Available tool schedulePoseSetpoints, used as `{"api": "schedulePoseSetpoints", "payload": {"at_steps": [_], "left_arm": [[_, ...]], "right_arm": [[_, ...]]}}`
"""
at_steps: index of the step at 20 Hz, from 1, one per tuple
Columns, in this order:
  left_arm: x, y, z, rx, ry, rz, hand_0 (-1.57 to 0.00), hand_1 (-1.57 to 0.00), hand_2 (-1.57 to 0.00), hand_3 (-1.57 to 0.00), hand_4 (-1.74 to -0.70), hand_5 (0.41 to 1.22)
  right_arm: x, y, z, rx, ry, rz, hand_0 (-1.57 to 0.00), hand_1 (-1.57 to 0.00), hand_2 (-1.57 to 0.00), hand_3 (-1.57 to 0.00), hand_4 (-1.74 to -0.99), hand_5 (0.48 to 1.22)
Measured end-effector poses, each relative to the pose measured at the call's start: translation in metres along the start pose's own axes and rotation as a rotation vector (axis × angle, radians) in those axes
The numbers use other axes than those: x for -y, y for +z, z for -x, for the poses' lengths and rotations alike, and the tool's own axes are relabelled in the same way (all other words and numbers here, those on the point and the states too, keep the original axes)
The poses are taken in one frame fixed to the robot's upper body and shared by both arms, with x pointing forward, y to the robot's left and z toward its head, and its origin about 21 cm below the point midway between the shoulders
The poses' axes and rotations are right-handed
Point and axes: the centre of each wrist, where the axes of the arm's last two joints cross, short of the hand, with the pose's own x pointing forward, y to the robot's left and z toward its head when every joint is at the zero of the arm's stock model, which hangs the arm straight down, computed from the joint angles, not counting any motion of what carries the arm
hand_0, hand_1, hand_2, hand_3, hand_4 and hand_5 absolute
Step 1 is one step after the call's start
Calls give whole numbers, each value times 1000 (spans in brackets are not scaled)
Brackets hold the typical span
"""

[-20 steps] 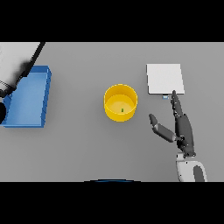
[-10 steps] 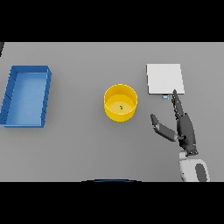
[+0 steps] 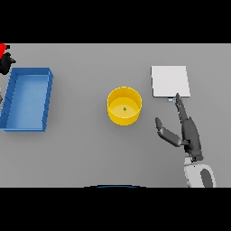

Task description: Pick up the red beaker and tilt it to pour out 1 green nut into yellow bowl. Pick up the yellow bowl and place it on the metallic measuring scale.

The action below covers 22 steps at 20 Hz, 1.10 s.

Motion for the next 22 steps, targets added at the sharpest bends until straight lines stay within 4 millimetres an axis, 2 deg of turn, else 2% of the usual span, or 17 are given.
{"api": "schedulePoseSetpoints", "payload": {"at_steps": [4, 5, 7, 8, 9, 10, 11, 12, 13, 14, 16, 19, 22], "left_arm": [[14, 17, 25, -75, 39, 13, -1571, -1571, -1571, -1509, -1741, 1221], [19, 20, 28, -87, 43, 14, -1571, -1571, -1571, -1521, -1741, 1199], [24, 25, 34, -108, 39, 20, -1571, -1571, -1571, -1539, -1741, 1117], [28, 26, 37, -117, 36, 23, -1571, -1571, -1571, -1546, -1741, 1039], [32, 26, 38, -122, 35, 26, -1571, -1571, -1571, -1551, -1741, 967], [32, 24, 41, -132, 13, 25, -1571, -1571, -1571, -1555, -1667, 908], [29, 26, 43, -125, -10, 38, -1571, -1571, -1571, -1503, -1530, 865], [29, 30, 43, -115, -26, 78, -1564, -1449, -1432, -1362, -1374, 830], [30, 34, 43, -109, -41, 128, -1457, -1180, -1187, -1129, -1229, 803], [25, 36, 43, -110, -51, 178, -1166, -944, -959, -903, -1120, 778], [23, 36, 42, -122, -73, 269, -746, -604, -613, -577, -968, 740], [13, 38, 43, -109, -100, 317, -381, -309, -313, -295, -851, 698], [10, 36, 43, -107, -76, 333, -195, -158, -160, -151, -802, 679]], "right_arm": [[2, 0, 2, -3, 2, 5, 1, 1, 1, 1, -1217, 666], [3, 0, 2, 9, -4, 3, 1, 1, 1, 1, -1216, 667], [0, 2, 1, 21, 0, -3, 1, 1, 1, 1, -1207, 665], [5, 1, -1, 26, 9, 6, 1, 1, 1, 1, -1203, 663], [1, -1, -1, 10, 9, 3, 1, 1, 1, 1, -1205, 664], [-1, 0, 0, 7, 2, 2, 1, 1, 1, 1, -1202, 667], [-2, 4, 1, 21, 3, -1, 1, 1, 1, 1, -1197, 664], [2, 3, 2, 4, 13, 6, 1, 1, 1, 1, -1192, 663], [1, 1, 1, 5, 5, 5, 1, 1, 1, 1, -1188, 663], [2, 4, 3, 1, 2, 2, 1, 1, 1, 1, -1187, 664], [0, 6, 2, 18, 6, 9, 1, 1, 1, 1, -1181, 665], [-1, 9, 1, 22, 13, 6, 1, 1, 1, 1, -1187, 667], [-2, 9, 1, 9, 7, 3, 1, 1, 1, 1, -1188, 668]]}}
